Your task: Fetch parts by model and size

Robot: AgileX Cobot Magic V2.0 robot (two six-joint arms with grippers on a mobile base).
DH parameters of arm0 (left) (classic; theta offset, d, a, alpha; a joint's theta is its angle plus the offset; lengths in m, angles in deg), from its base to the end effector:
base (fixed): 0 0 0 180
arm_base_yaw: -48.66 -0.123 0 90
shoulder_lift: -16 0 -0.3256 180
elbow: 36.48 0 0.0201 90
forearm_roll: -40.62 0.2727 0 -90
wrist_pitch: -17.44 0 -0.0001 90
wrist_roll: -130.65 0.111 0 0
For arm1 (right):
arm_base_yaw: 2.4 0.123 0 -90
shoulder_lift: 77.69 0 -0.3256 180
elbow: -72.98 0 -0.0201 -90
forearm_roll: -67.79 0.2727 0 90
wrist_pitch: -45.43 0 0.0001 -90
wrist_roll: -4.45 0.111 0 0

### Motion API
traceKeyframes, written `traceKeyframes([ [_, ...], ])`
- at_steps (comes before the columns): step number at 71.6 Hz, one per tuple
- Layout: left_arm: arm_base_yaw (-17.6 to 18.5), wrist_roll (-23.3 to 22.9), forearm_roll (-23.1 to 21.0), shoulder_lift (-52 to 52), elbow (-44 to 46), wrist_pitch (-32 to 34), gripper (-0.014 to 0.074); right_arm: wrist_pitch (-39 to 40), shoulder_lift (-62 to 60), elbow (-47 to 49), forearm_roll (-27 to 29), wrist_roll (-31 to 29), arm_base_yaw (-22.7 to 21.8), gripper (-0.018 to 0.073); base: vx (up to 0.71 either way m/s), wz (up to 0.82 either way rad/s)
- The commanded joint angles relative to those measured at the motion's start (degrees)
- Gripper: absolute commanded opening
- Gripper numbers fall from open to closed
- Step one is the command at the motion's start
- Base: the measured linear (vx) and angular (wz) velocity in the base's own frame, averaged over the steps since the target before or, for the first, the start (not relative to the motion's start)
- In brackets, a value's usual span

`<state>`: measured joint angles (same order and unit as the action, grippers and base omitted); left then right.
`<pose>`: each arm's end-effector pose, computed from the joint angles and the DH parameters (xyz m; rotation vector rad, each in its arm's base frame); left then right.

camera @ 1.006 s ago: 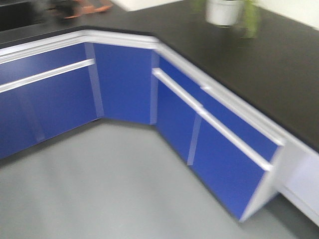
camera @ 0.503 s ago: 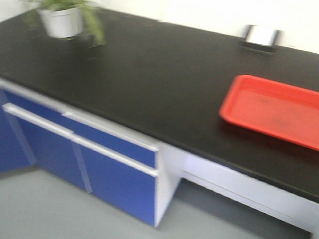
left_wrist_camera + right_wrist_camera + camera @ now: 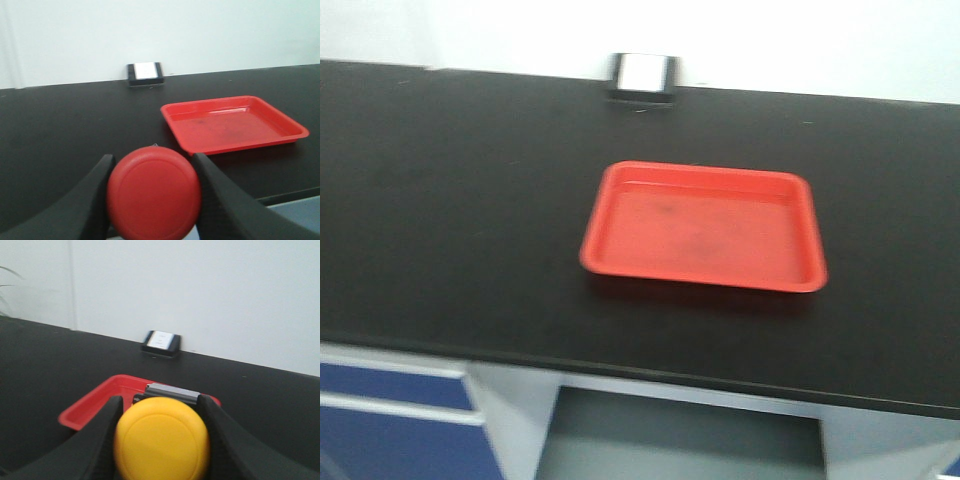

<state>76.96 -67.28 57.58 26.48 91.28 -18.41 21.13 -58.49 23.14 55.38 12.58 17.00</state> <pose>0.0279 0.0066 0.3110 0.2315 1.6893 -0.2758 0.0508 0.0075 0.3408 -0.2507 1.6026 0.1461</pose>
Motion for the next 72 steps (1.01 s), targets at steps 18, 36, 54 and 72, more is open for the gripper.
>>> traceKeyframes([
  [18,0.2,-0.4,0.5,0.6,1.5,4.6,-0.0004,4.9,0.6,1.5,-1.0,-0.5,-0.2,-0.0002,0.14,-0.4],
  [36,0.2,-0.4,0.5,0.6,1.5,4.6,-0.0004,4.9,0.6,1.5,-1.0,-0.5,-0.2,-0.0002,0.13,-0.12],
  [54,0.2,-0.4,0.5,0.6,1.5,4.6,-0.0004,4.9,0.6,1.5,-1.0,-0.5,-0.2,-0.0002,0.09,-0.02],
  [72,0.2,-0.4,0.5,0.6,1.5,4.6,-0.0004,4.9,0.6,1.5,-1.0,-0.5,-0.2,-0.0002,0.05,-0.03],
])
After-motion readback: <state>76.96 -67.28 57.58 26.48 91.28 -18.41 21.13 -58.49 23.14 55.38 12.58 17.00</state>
